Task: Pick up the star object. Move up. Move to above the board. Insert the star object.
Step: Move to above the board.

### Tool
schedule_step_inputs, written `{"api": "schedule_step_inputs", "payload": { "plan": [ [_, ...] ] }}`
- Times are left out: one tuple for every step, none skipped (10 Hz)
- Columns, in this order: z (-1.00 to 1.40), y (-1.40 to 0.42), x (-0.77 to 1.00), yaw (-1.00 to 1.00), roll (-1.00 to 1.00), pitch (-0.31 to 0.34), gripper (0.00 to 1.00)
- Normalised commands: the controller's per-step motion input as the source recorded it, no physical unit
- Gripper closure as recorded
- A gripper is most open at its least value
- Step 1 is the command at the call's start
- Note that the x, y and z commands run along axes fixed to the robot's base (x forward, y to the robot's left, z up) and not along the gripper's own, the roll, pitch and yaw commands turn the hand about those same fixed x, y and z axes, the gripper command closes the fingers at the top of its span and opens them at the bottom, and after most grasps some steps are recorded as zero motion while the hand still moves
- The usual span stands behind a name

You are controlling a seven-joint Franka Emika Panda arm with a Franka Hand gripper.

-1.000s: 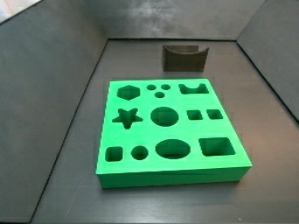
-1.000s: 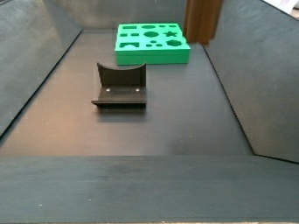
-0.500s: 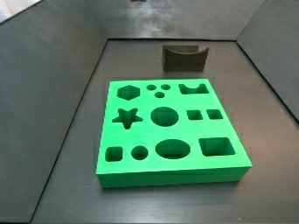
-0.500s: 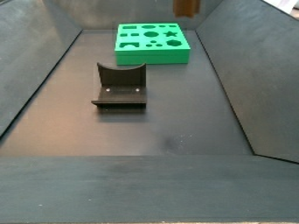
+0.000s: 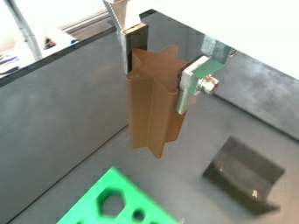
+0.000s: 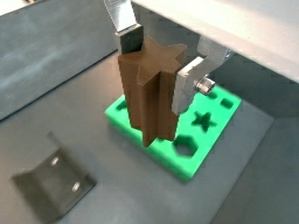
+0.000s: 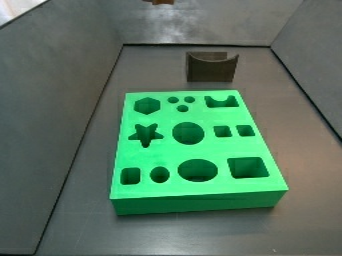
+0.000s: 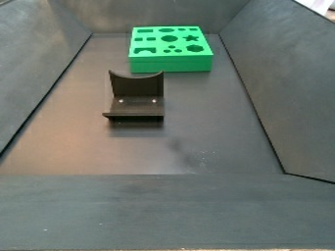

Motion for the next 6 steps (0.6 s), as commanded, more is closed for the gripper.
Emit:
{"api": "schedule_step_inputs", "payload": {
  "plan": [
    [0.20, -1.00, 0.19, 0.01, 0.00, 0.117, 1.00],
    [0.21, -1.00, 0.21, 0.01, 0.00, 0.134, 1.00],
    [0.21, -1.00, 0.23, 0.01, 0.01, 0.135, 1.00],
    [0.20, -0.91, 0.24, 0.01, 0.02, 0.129, 1.00],
    [0.16, -0.71, 0.21, 0.01, 0.03, 0.130, 1.00],
    [0.08, -0.37, 0.15, 0.01, 0.05, 0.119, 1.00]
  ]
}}
